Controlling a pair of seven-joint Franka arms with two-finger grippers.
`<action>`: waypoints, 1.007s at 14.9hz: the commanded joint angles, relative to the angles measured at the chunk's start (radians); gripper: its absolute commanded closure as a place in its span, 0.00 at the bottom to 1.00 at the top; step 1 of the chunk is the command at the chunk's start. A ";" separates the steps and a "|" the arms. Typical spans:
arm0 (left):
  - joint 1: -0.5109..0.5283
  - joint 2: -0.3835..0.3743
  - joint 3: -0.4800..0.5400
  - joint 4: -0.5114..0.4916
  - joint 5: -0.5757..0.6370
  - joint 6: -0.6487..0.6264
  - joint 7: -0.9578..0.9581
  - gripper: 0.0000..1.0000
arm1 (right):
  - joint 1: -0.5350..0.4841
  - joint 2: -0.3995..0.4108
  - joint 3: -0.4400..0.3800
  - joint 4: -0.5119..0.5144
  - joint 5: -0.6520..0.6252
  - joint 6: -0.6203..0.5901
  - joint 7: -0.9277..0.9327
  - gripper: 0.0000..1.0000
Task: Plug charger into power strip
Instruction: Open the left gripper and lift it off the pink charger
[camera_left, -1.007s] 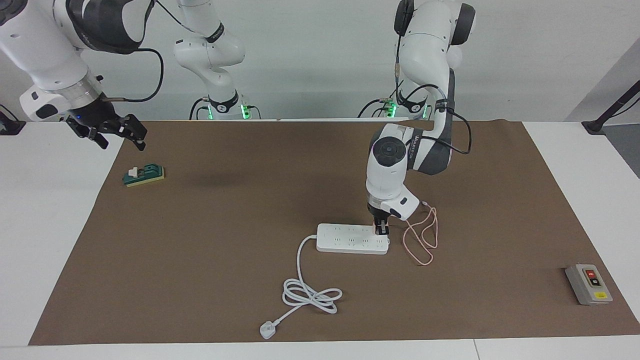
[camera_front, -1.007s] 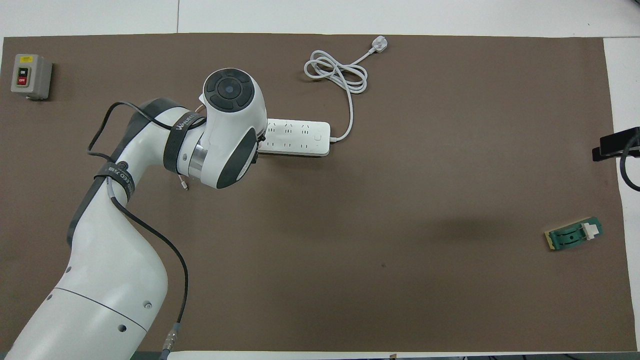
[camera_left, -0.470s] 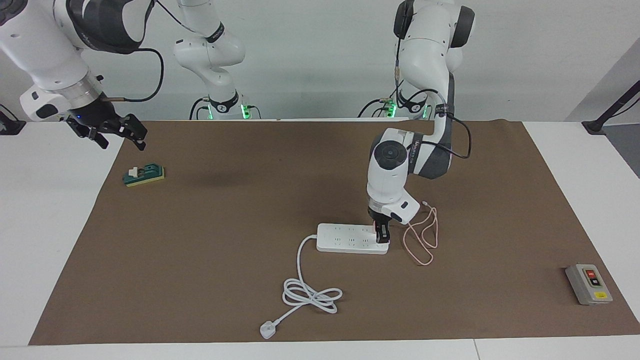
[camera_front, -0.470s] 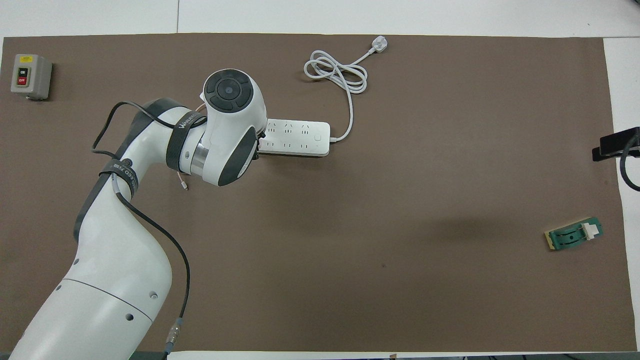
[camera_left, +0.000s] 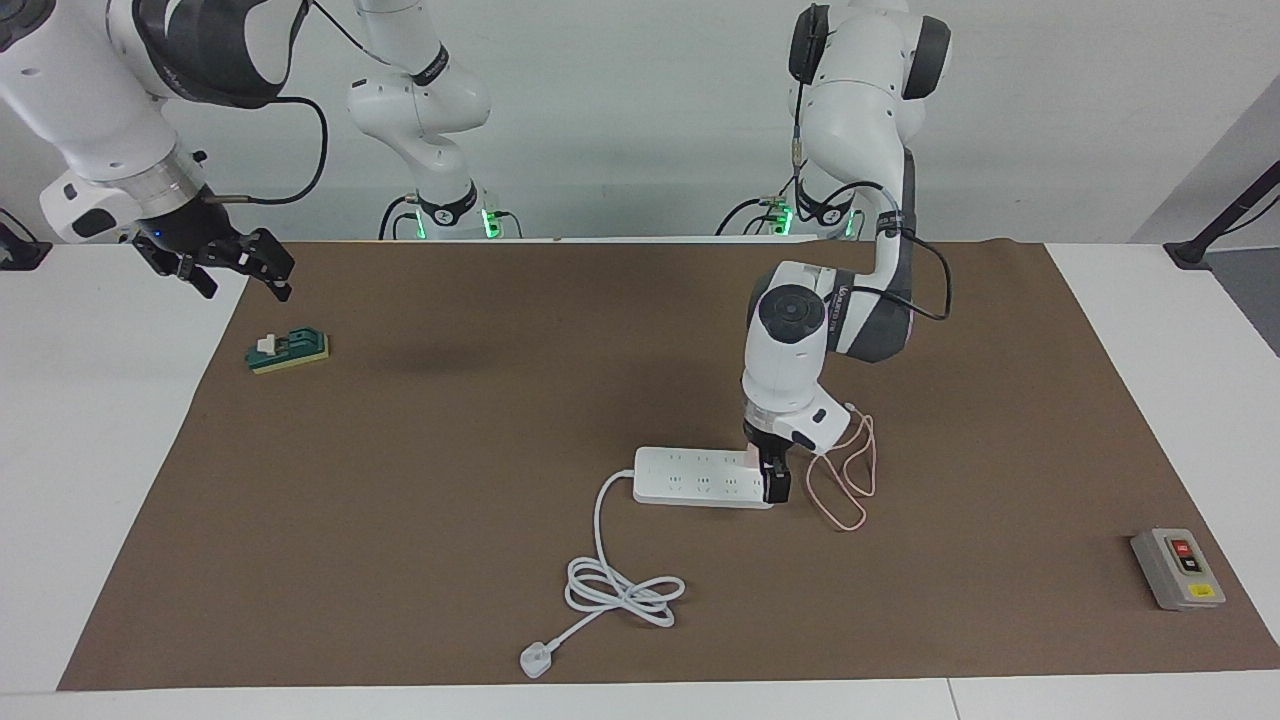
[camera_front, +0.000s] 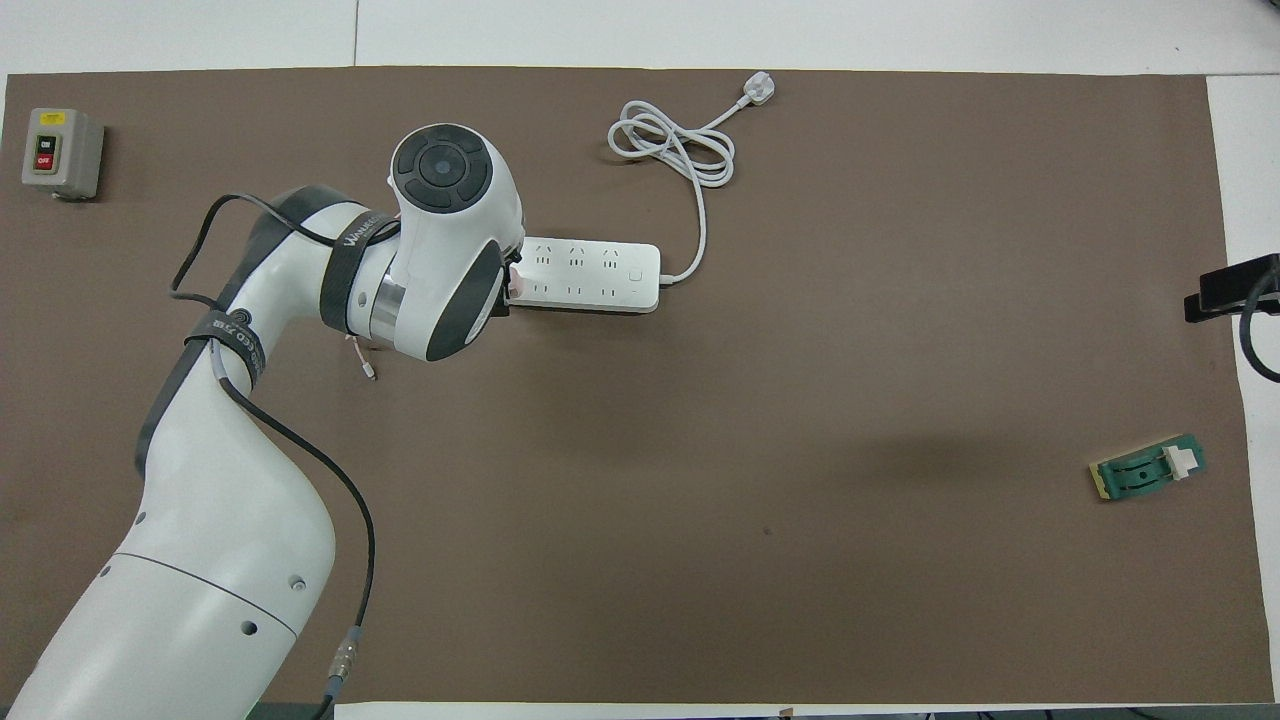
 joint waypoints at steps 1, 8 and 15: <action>0.009 -0.043 0.000 0.007 -0.006 -0.059 0.018 0.00 | -0.005 -0.014 0.006 -0.007 0.005 -0.017 0.012 0.00; 0.059 -0.208 0.000 0.047 -0.007 -0.212 0.206 0.00 | -0.005 -0.014 0.006 -0.007 0.005 -0.017 0.012 0.00; 0.174 -0.265 0.006 0.176 -0.025 -0.480 0.767 0.00 | -0.005 -0.014 0.006 -0.007 0.005 -0.017 0.012 0.00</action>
